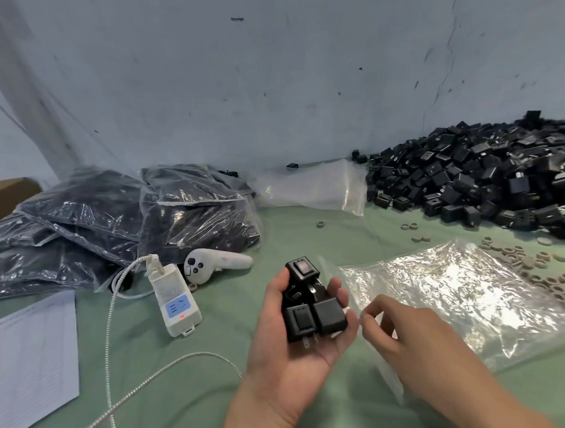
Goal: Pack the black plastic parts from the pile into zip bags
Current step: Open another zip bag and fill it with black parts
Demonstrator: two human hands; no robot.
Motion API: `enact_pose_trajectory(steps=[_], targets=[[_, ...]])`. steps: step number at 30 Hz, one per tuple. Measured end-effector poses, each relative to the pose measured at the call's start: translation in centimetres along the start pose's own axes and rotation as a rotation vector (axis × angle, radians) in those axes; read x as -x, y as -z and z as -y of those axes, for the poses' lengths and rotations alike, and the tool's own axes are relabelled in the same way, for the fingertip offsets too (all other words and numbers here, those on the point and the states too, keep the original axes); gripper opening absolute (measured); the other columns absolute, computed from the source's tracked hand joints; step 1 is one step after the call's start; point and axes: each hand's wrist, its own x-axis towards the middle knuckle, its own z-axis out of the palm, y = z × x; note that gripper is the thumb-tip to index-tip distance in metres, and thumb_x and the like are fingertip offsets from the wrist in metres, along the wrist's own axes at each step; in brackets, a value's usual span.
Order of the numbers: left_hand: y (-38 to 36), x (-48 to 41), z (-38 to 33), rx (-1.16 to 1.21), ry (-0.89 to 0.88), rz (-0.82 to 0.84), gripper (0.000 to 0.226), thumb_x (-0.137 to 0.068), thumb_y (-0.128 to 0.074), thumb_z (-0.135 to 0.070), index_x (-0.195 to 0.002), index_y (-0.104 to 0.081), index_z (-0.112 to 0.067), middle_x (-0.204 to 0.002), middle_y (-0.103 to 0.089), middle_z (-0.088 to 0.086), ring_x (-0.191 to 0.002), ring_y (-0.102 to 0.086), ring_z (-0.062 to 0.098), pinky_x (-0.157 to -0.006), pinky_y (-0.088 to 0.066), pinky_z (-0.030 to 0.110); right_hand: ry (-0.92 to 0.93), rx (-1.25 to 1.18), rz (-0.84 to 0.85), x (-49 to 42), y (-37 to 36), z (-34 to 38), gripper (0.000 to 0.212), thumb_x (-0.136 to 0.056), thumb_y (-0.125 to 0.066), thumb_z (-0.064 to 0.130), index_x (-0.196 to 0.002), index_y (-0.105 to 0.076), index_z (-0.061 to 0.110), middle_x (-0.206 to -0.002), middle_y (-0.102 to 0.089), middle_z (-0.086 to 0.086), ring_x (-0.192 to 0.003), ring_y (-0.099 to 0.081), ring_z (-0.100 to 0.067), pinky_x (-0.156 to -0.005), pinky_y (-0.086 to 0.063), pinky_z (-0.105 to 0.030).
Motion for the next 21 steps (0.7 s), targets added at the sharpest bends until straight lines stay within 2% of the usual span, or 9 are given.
enact_pose_trajectory(steps=[4,8,11,13,15,16,18,19,21], targets=[[-0.2,-0.4,1.0,-0.142,-0.025,-0.125,0.047,-0.076,-0.078,-0.036,-0.11,-0.065,-0.006,-0.106,-0.065,0.02,-0.092,-0.065,0.032,-0.076,-0.058,0.045,-0.02,0.061,-0.052,0.5,-0.3,0.2,0.023,-0.096,-0.041,0.057,-0.092,-0.051,0.036,-0.072,-0.061,0.013,-0.065,-0.057,-0.003,-0.058,-0.042,-0.019],[0.1,-0.5,2.0,-0.416,-0.087,-0.29,0.037,-0.079,-0.076,-0.037,-0.103,-0.07,-0.009,-0.088,-0.064,0.012,-0.073,-0.064,0.023,-0.065,-0.057,0.039,-0.027,0.05,-0.106,0.9,-0.3,0.9,0.017,-0.097,-0.042,0.051,-0.086,-0.047,0.038,-0.069,-0.061,0.013,-0.061,-0.057,-0.003,-0.052,-0.039,-0.018],[-0.4,-0.4,3.1,-0.548,-0.037,-0.302,0.034,-0.085,-0.071,-0.039,-0.106,-0.071,-0.011,-0.088,-0.063,0.011,-0.074,-0.058,0.021,-0.057,-0.053,0.031,-0.01,0.065,-0.183,1.1,-0.2,2.1,0.021,-0.09,-0.033,0.057,-0.084,-0.04,0.039,-0.067,-0.059,0.016,-0.056,-0.053,-0.004,-0.048,-0.033,-0.018],[-0.6,-0.6,3.0,-0.603,-0.131,-0.346,0.035,-0.085,-0.072,-0.038,-0.106,-0.07,-0.01,-0.084,-0.064,0.008,-0.072,-0.059,0.019,-0.058,-0.054,0.031,0.002,0.165,-0.203,1.2,-0.3,2.3,0.021,-0.092,-0.027,0.059,-0.089,-0.036,0.039,-0.073,-0.058,0.015,-0.061,-0.05,-0.01,-0.054,-0.034,-0.021],[-0.9,-0.4,2.1,-0.545,-0.284,-0.376,0.032,-0.082,-0.075,-0.034,-0.101,-0.069,-0.009,-0.082,-0.064,0.008,-0.07,-0.063,0.019,-0.063,-0.057,0.034,0.002,0.22,-0.184,1.4,-0.6,1.9,0.019,-0.096,-0.032,0.056,-0.092,-0.037,0.038,-0.08,-0.059,0.013,-0.068,-0.052,-0.01,-0.06,-0.04,-0.025],[-1.2,-0.1,1.4,-0.421,-0.297,-0.332,0.032,-0.081,-0.076,-0.033,-0.099,-0.069,-0.008,-0.084,-0.063,0.011,-0.073,-0.065,0.021,-0.066,-0.058,0.038,-0.009,0.184,-0.161,1.4,-0.8,1.6,0.019,-0.097,-0.036,0.054,-0.091,-0.04,0.037,-0.083,-0.06,0.013,-0.071,-0.054,-0.009,-0.063,-0.043,-0.027],[-1.9,0.6,0.5,-0.148,-0.232,-0.169,0.031,-0.079,-0.078,-0.031,-0.095,-0.07,-0.006,-0.089,-0.062,0.018,-0.081,-0.067,0.03,-0.072,-0.057,0.044,-0.035,0.07,-0.103,1.3,-1.2,1.1,0.018,-0.096,-0.043,0.05,-0.088,-0.046,0.035,-0.086,-0.063,0.014,-0.073,-0.058,-0.006,-0.067,-0.046,-0.028],[-1.9,0.8,0.5,-0.089,-0.199,-0.126,0.031,-0.078,-0.078,-0.031,-0.094,-0.071,-0.006,-0.091,-0.062,0.02,-0.083,-0.067,0.032,-0.074,-0.057,0.045,-0.051,0.025,-0.073,1.3,-1.4,0.9,0.018,-0.095,-0.045,0.049,-0.085,-0.047,0.034,-0.086,-0.064,0.014,-0.072,-0.059,-0.004,-0.066,-0.046,-0.026],[-1.7,0.4,1.5,-0.129,-0.145,-0.187,0.039,-0.075,-0.078,-0.032,-0.101,-0.068,-0.004,-0.092,-0.062,0.02,-0.086,-0.066,0.032,-0.074,-0.059,0.044,-0.085,-0.044,-0.019,1.1,-1.7,0.5,0.017,-0.094,-0.05,0.047,-0.083,-0.048,0.035,-0.083,-0.064,0.014,-0.068,-0.058,0.001,-0.06,-0.042,-0.018]])
